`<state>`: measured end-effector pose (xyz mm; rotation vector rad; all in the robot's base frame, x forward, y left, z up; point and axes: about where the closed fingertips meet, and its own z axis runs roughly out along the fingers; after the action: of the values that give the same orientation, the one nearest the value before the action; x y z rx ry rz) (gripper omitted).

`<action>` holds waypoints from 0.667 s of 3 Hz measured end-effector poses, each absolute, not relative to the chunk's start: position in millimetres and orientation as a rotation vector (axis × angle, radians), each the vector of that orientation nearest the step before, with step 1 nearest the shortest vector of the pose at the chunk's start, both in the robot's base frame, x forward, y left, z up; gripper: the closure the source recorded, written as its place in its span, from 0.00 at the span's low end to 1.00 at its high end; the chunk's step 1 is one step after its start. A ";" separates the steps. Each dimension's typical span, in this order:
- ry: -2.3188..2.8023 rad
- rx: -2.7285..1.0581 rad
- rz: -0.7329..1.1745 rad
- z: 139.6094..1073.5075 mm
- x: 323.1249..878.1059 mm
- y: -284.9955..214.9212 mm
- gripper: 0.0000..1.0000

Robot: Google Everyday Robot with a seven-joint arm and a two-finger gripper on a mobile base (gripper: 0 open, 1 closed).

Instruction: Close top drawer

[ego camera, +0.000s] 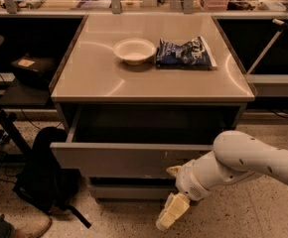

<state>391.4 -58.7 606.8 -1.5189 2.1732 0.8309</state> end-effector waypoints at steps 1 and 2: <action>2.185 -1.501 0.834 605.5 384.8 -63.7 0.00; 2.159 -1.422 0.654 644.7 409.3 -85.6 0.00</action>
Offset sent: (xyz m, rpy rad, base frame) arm 0.0591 -0.0668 0.1221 -0.0987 -0.3711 -0.2348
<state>409.3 -85.6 644.7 -1.4215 2.1592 0.6539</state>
